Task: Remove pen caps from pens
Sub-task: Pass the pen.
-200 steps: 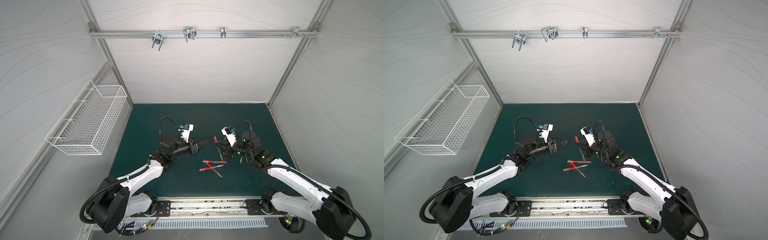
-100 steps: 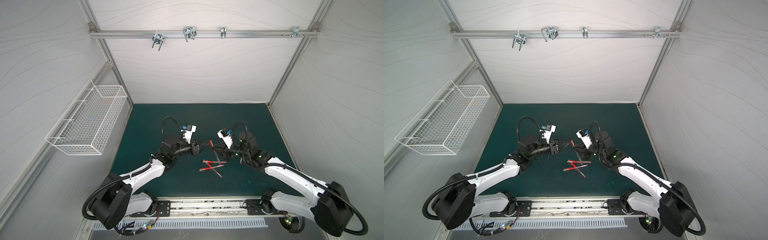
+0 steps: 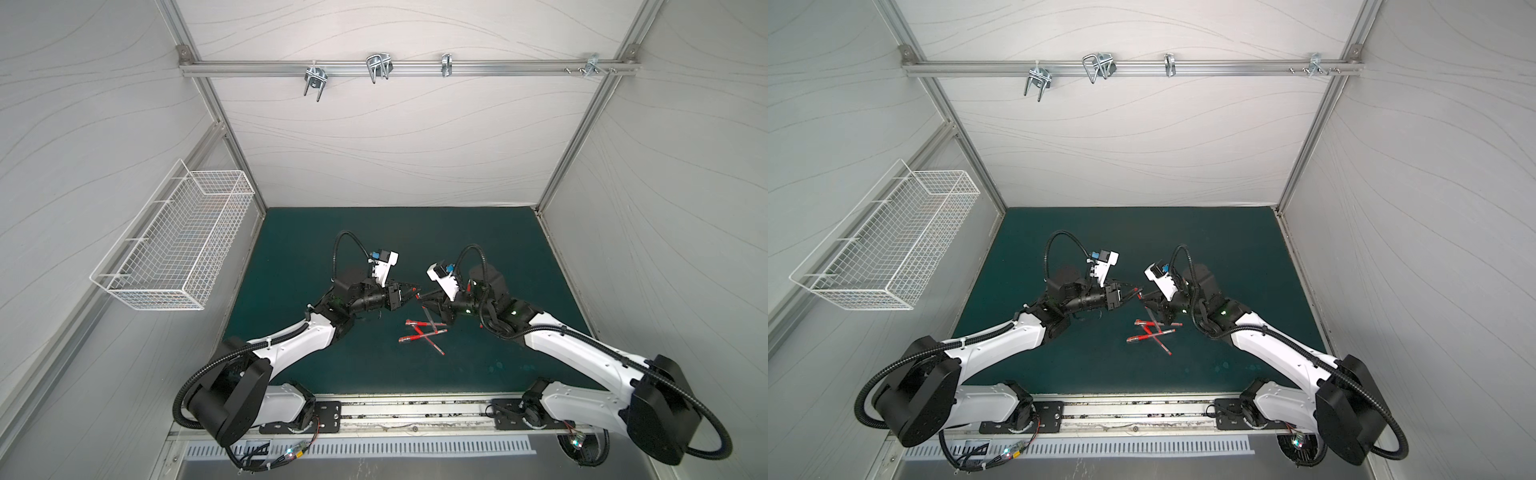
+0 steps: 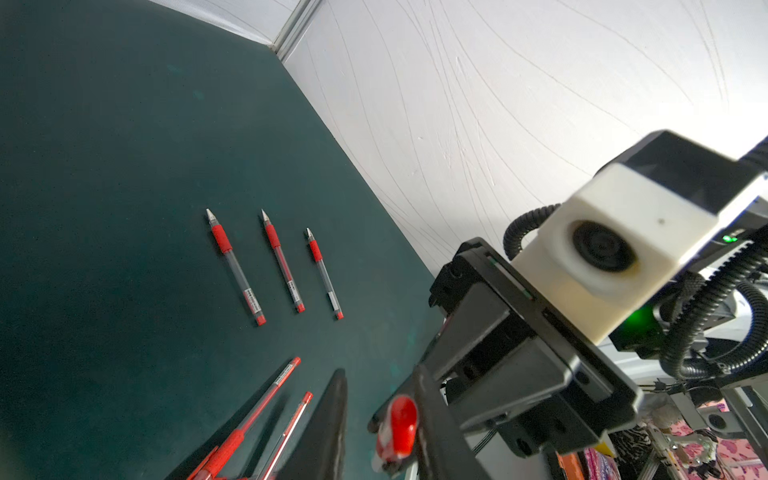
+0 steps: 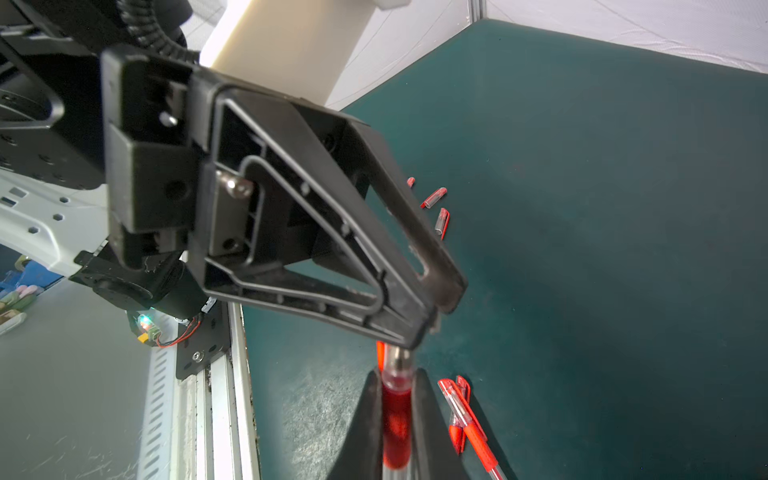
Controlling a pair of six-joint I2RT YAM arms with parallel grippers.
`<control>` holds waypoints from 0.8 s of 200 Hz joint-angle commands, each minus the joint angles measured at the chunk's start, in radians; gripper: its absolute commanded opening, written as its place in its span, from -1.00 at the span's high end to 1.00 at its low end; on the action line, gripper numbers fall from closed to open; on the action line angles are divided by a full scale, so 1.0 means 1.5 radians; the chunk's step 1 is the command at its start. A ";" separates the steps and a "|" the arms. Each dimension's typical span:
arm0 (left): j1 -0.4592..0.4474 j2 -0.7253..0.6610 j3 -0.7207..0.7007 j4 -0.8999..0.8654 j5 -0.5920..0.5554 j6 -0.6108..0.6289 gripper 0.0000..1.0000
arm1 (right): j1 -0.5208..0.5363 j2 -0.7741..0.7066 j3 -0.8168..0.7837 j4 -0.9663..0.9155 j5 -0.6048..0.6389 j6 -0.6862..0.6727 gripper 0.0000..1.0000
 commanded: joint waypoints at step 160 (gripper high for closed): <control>-0.004 -0.034 0.031 -0.029 -0.011 0.042 1.00 | -0.106 -0.074 -0.052 0.043 -0.148 0.035 0.02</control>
